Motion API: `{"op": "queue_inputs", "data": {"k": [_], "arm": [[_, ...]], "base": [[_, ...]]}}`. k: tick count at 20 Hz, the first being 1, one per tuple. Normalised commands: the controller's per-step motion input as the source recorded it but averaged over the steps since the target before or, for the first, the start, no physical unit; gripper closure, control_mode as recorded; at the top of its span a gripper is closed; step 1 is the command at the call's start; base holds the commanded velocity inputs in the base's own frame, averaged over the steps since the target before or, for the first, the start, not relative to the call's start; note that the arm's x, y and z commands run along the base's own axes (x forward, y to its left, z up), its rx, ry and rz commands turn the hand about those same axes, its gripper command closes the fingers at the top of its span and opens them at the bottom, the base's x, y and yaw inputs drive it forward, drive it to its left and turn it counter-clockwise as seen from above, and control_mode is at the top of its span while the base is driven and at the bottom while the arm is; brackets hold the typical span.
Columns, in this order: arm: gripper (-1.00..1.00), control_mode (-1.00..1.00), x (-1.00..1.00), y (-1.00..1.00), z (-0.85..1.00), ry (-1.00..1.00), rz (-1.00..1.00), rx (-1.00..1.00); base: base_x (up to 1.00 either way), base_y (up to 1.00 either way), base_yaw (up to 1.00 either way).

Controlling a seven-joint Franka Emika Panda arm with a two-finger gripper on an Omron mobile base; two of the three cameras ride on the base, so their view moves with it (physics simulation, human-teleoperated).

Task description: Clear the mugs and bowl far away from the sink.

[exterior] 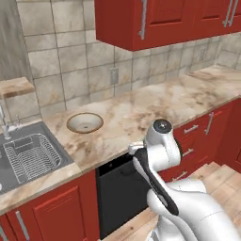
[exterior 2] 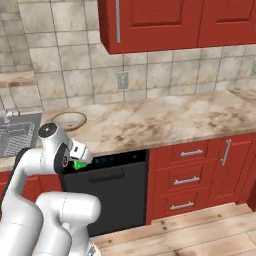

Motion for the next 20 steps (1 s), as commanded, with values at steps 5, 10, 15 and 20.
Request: {"op": "queue_inputs", "data": {"k": [5,10,15,20], "arm": [[1.00,1.00,0.00,0.00,0.00,0.00,0.00,0.00],[1.00,1.00,0.00,0.00,0.00,0.00,0.00,0.00],[1.00,1.00,0.00,0.00,0.00,0.00,0.00,0.00],[1.00,1.00,0.00,0.00,0.00,0.00,0.00,0.00]], "base": [[-0.39,-0.12,-0.67],[0.05,-0.22,-0.76],[0.29,-0.37,-0.74],[0.43,-0.38,-0.76]]}}
